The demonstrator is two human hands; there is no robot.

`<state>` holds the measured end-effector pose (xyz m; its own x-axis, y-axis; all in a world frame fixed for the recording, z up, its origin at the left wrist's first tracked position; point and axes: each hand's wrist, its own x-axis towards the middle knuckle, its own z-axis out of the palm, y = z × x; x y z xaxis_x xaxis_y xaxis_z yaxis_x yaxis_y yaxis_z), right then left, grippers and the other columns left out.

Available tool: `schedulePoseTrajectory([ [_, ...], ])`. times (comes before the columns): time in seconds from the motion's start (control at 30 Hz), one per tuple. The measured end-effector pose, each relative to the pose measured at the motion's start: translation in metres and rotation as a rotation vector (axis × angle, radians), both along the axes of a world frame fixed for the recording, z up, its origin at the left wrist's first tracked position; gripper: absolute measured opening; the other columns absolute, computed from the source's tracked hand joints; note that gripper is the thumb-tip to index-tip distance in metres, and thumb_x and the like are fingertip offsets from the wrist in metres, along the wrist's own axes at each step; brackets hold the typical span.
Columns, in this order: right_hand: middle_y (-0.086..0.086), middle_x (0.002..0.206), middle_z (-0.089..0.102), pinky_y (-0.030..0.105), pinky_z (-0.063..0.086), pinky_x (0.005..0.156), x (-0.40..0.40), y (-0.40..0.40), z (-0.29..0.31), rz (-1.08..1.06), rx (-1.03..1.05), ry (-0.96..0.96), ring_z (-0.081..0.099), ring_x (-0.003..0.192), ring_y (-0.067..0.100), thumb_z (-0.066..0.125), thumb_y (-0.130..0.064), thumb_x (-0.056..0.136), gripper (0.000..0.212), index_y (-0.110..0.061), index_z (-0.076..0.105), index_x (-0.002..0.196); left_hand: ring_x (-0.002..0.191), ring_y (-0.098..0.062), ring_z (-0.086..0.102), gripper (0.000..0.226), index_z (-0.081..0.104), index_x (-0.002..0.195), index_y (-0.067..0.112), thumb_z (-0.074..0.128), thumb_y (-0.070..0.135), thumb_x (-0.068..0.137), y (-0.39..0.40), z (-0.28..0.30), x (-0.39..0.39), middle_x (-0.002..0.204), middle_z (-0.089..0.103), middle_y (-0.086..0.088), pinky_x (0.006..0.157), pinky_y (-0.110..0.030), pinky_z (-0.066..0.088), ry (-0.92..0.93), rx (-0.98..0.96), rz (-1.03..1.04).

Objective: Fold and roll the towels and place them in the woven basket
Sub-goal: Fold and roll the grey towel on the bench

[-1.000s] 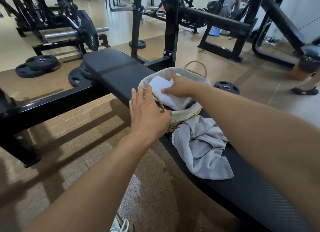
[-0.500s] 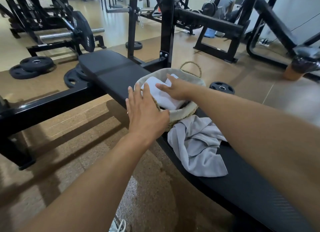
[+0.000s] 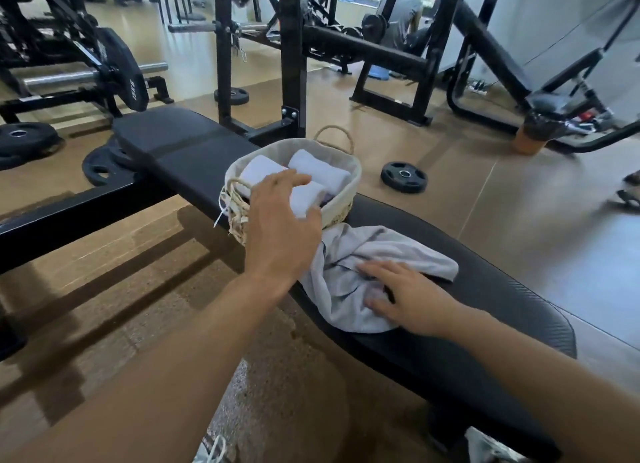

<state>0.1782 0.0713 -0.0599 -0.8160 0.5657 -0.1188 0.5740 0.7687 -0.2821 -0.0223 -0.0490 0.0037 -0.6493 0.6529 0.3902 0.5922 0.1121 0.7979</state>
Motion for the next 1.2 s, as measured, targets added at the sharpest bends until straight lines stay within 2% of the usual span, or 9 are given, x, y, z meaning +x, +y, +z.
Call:
schedulePoseTrajectory([
  [0.07,-0.008,0.163,0.031,0.034,0.017,0.122,0.002,-0.001,-0.01,-0.013,0.015,-0.043,0.026,0.149,0.02,0.044,-0.049,0.102,0.057,-0.034,0.035,0.156,0.105,-0.008,0.061,0.018,0.066,0.11,0.029,0.066,0.027,0.092,0.001,0.0,0.015,0.11,0.067,0.013,0.097,-0.036,0.052,-0.033,-0.069,-0.086],
  [0.13,0.001,0.153,0.043,0.038,0.031,0.117,0.0,-0.006,-0.016,0.006,0.13,-0.073,0.04,0.135,0.028,0.031,-0.052,0.098,0.06,-0.027,0.043,0.151,0.091,-0.01,0.065,0.012,0.065,0.101,0.03,0.065,0.034,0.09,0.002,-0.01,0.026,0.095,0.068,0.015,0.088,-0.036,0.055,0.011,-0.251,-0.166],
  [0.27,0.007,0.122,0.056,0.039,0.047,0.093,0.005,-0.024,-0.018,0.052,0.271,-0.061,0.051,0.112,0.028,0.048,-0.04,0.099,0.037,-0.018,0.055,0.128,0.105,-0.025,0.058,0.037,0.053,0.115,0.024,0.066,0.039,0.083,0.004,-0.04,0.033,0.113,0.059,0.0,0.086,-0.041,0.051,0.182,-0.675,-0.224],
  [0.4,0.002,0.104,0.057,0.036,0.041,0.066,0.02,-0.045,-0.004,0.064,0.233,-0.12,0.055,0.096,0.025,0.048,-0.035,0.098,0.022,-0.018,0.054,0.111,0.116,-0.028,0.052,0.048,0.049,0.128,0.019,0.067,0.029,0.086,0.01,-0.049,0.037,0.126,0.05,-0.006,0.091,-0.038,0.043,0.198,-0.625,-0.229],
  [0.5,-0.004,0.09,0.06,0.037,0.04,0.059,0.04,-0.058,0.007,0.033,0.116,-0.146,0.055,0.076,0.02,0.048,-0.04,0.094,0.019,-0.022,0.052,0.098,0.114,-0.022,0.053,0.048,0.052,0.128,0.02,0.071,0.025,0.084,0.012,-0.055,0.044,0.127,0.048,-0.002,0.094,-0.035,0.045,0.174,-0.531,-0.299],
  [0.8,-0.018,0.079,0.062,0.023,0.045,0.07,0.086,-0.059,0.023,-0.092,-0.127,-0.032,0.055,0.075,0.002,0.051,-0.054,0.096,0.023,-0.034,0.063,0.097,0.095,-0.01,0.064,0.03,0.059,0.107,0.032,0.07,0.016,0.084,0.021,-0.072,0.059,0.109,0.066,0.008,0.082,-0.034,0.056,0.016,-0.455,-0.377],
  [0.93,-0.025,0.115,0.057,0.023,0.043,0.085,0.096,-0.049,0.02,-0.147,-0.035,0.025,0.054,0.112,0.002,0.063,-0.06,0.086,0.037,-0.043,0.055,0.118,0.095,-0.009,0.066,0.029,0.065,0.102,0.028,0.064,0.005,0.084,0.029,-0.074,0.058,0.101,0.07,0.008,0.082,-0.028,0.055,-0.129,-0.385,-0.341],
  [1.1,-0.017,0.148,0.037,0.031,0.034,0.108,0.106,-0.05,0.006,-0.022,-0.011,-0.131,0.035,0.134,0.011,0.071,-0.066,0.076,0.083,-0.043,0.033,0.147,0.101,-0.02,0.071,0.029,0.068,0.1,0.025,0.066,-0.001,0.088,0.035,-0.077,0.054,0.098,0.077,0.002,0.086,-0.039,0.058,-0.621,-0.37,-0.278],
  [1.2,-0.017,0.142,0.045,0.032,0.04,0.105,0.107,-0.049,0.004,-0.045,-0.033,-0.112,0.042,0.13,0.012,0.069,-0.051,0.083,0.059,-0.041,0.045,0.136,0.099,-0.019,0.071,0.024,0.068,0.1,0.029,0.069,0.007,0.089,0.037,-0.08,0.05,0.097,0.077,0.006,0.089,-0.045,0.058,-0.597,-0.354,-0.248],
])
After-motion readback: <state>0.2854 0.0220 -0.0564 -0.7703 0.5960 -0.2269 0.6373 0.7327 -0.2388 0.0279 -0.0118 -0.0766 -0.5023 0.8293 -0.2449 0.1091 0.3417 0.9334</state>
